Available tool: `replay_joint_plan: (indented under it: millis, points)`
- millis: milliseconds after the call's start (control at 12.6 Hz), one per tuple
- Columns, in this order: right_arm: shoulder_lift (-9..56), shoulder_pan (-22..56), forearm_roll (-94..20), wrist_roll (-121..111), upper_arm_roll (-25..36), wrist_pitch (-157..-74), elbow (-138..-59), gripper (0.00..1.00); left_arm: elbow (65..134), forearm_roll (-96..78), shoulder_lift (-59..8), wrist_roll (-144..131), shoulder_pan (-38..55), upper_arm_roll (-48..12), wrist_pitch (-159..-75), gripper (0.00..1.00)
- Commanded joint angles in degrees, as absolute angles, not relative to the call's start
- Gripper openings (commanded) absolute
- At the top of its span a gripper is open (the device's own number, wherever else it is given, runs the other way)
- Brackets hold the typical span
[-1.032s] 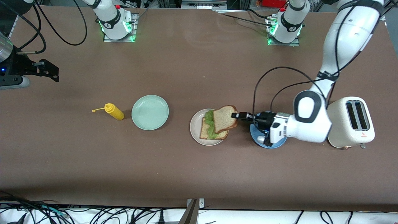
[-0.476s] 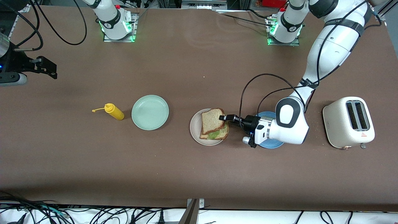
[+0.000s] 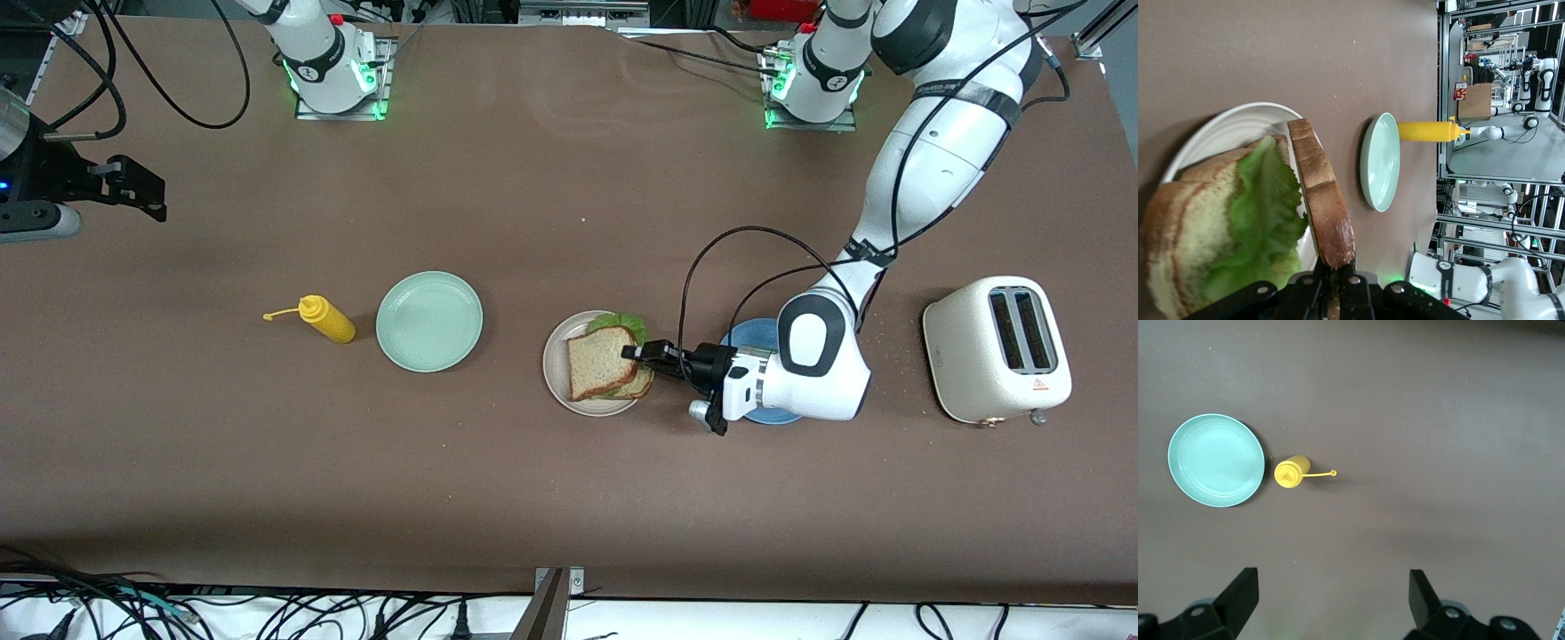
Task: Make sandwich in beige plate with both arms
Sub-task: 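Carry the toast with the left gripper over the lettuce on the bread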
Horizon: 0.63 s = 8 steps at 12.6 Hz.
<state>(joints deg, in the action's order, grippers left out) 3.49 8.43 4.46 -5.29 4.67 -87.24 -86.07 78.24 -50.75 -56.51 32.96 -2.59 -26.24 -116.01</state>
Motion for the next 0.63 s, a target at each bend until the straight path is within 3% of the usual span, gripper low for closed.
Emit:
replay_joint_plan:
  millis: [0,79,238,556]
  points:
    - [3.7,8.5,3.6,-5.9,4.8,-86.7,-85.3,1.00,76.1,-52.9,-58.6,36.6,-1.3,-25.8,-118.3,0.47]
    - [3.8,8.5,3.7,-5.8,4.9,-86.7,-85.3,1.00,76.2,-52.8,-58.6,37.2,-1.2,-25.8,-118.7,0.55]
    - [3.9,8.4,4.0,-5.7,4.9,-86.7,-85.3,1.00,76.4,-52.5,-58.3,39.9,-1.8,-25.8,-118.7,1.00]
    - [4.4,8.3,4.0,-5.5,5.0,-87.3,-85.3,1.00,76.4,-51.9,-56.0,40.6,-2.5,-25.8,-118.5,1.00]
